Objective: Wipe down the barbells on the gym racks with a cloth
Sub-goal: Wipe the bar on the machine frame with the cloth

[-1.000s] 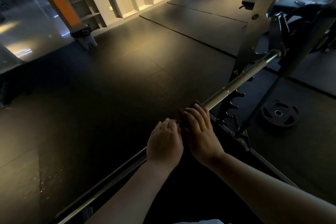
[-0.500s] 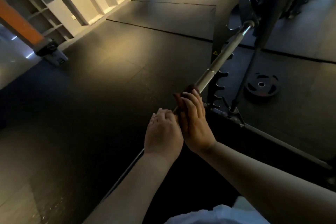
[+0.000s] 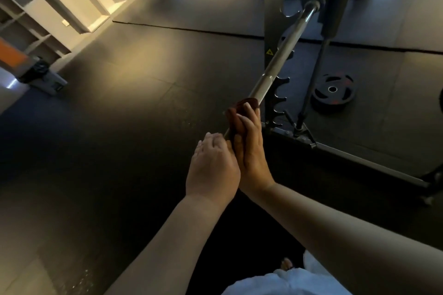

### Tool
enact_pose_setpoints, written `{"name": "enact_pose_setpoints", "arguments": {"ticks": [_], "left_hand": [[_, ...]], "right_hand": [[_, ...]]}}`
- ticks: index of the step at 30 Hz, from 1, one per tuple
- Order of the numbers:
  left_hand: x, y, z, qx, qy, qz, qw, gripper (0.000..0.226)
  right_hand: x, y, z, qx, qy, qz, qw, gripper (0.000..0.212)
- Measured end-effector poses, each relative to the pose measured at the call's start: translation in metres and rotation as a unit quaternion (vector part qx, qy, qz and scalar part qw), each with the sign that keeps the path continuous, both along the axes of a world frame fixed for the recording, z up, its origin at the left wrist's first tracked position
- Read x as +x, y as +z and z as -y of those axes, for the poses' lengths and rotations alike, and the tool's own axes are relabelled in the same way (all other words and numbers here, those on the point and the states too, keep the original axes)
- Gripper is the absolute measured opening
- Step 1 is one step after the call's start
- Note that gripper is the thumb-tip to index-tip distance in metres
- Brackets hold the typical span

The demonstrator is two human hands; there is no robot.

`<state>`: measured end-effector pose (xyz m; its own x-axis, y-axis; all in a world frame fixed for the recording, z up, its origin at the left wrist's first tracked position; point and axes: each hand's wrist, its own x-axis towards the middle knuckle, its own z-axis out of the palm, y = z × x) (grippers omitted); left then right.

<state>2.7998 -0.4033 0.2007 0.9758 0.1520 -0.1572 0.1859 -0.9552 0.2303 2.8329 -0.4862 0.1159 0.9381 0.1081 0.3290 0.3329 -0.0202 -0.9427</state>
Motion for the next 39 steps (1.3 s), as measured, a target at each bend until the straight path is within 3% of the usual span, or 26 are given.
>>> {"name": "enact_pose_setpoints", "arguments": {"ticks": [3, 6, 9, 16, 19, 21, 29, 34, 39], "left_hand": [[0.001, 0.002, -0.002, -0.019, -0.005, 0.004, 1.0, 0.044], [0.0, 0.002, 0.0, -0.028, 0.003, 0.015, 0.999, 0.042], [-0.001, 0.002, 0.002, -0.04, 0.013, 0.009, 0.999, 0.04], [-0.002, 0.002, 0.001, -0.057, 0.014, 0.001, 0.998, 0.034], [-0.002, 0.002, 0.002, -0.05, 0.009, 0.015, 0.999, 0.036], [-0.003, 0.001, 0.002, -0.037, 0.008, 0.025, 0.999, 0.038], [-0.003, 0.003, 0.002, -0.055, 0.021, -0.005, 0.998, 0.039], [-0.004, 0.006, 0.006, -0.046, 0.022, 0.003, 0.999, 0.04], [0.002, 0.007, 0.006, -0.028, 0.026, -0.025, 0.999, 0.041]], "right_hand": [[0.025, 0.0, 0.006, -0.006, -0.012, 0.015, 1.0, 0.043], [0.057, 0.01, 0.018, 0.049, -0.027, -0.051, 0.997, 0.043], [0.06, 0.016, 0.021, 0.038, -0.036, -0.082, 0.995, 0.044], [-0.002, -0.002, 0.009, -0.011, 0.045, -0.029, 0.998, 0.064], [0.03, -0.001, 0.022, -0.049, 0.03, 0.0, 0.998, 0.061], [0.045, 0.003, 0.025, -0.019, 0.021, -0.009, 1.0, 0.06], [-0.008, 0.005, 0.005, -0.025, 0.034, -0.046, 0.998, 0.065], [0.052, 0.011, 0.022, 0.0, -0.027, -0.048, 0.998, 0.053], [0.022, 0.014, 0.012, 0.028, -0.012, -0.092, 0.995, 0.072]]}}
